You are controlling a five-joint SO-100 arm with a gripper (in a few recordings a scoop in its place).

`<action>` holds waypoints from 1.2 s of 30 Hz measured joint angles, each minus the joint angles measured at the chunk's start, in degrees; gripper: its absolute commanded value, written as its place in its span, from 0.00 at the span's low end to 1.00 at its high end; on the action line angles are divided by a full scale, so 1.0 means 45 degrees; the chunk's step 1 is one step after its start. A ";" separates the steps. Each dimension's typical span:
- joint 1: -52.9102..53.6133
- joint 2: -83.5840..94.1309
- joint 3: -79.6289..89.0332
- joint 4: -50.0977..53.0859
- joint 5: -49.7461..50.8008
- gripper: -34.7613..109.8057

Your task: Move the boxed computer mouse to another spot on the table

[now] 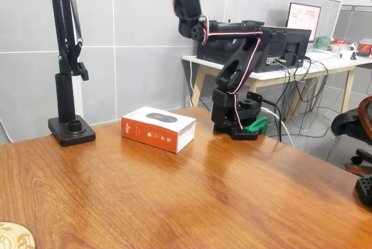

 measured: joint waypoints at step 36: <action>-0.1074 1.1270 0.7305 -0.2559 -0.0254 0.24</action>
